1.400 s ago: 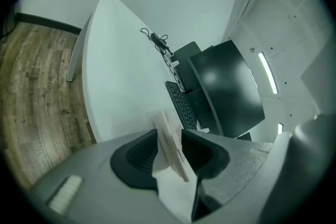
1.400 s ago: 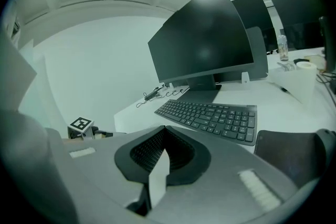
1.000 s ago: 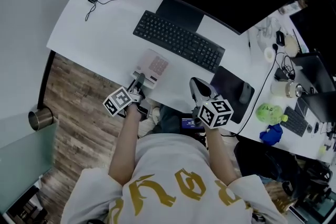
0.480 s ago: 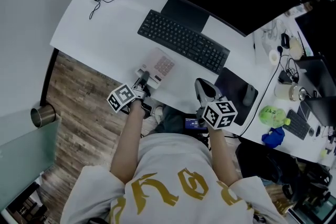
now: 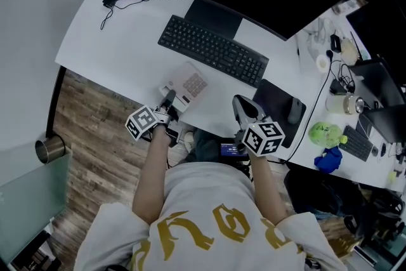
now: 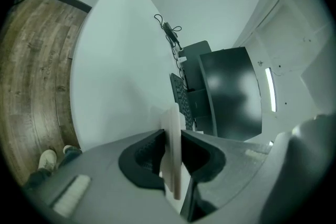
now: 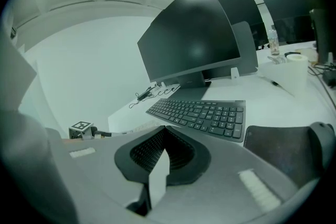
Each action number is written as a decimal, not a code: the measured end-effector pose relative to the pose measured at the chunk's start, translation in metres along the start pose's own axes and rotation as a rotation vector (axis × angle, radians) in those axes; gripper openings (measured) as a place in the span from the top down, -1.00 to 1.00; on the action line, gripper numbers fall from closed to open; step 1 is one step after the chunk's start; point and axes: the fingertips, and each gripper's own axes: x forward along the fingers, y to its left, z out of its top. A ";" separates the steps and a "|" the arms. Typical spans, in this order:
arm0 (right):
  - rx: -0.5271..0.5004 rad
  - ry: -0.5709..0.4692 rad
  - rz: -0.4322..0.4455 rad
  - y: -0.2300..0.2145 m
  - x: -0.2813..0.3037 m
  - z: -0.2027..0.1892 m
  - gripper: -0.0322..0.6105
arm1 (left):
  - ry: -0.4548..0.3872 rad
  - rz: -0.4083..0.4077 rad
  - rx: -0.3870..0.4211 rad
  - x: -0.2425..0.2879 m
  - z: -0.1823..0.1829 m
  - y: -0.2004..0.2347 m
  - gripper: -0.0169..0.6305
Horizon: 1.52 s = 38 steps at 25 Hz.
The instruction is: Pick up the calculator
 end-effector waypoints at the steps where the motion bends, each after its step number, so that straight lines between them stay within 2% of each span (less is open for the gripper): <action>1: 0.002 -0.003 -0.002 0.000 -0.002 0.001 0.83 | 0.004 -0.008 0.001 0.001 -0.001 -0.003 0.73; 20: -0.017 -0.090 -0.005 0.022 -0.026 0.019 0.83 | 0.029 -0.192 -0.041 -0.012 -0.013 -0.070 0.73; 25: -0.024 -0.161 0.025 0.047 -0.048 0.026 0.83 | 0.025 -0.251 -0.023 -0.039 -0.019 -0.093 0.73; 29: -0.042 -0.163 0.024 0.058 -0.050 0.025 0.83 | 0.025 -0.290 -0.037 -0.052 -0.021 -0.104 0.73; 34: -0.002 -0.214 0.013 0.054 -0.049 0.034 0.83 | 0.035 -0.317 -0.037 -0.050 -0.021 -0.113 0.73; 38: -0.043 -0.158 -0.026 0.043 -0.042 0.030 0.83 | 0.046 -0.344 -0.046 -0.048 -0.023 -0.121 0.73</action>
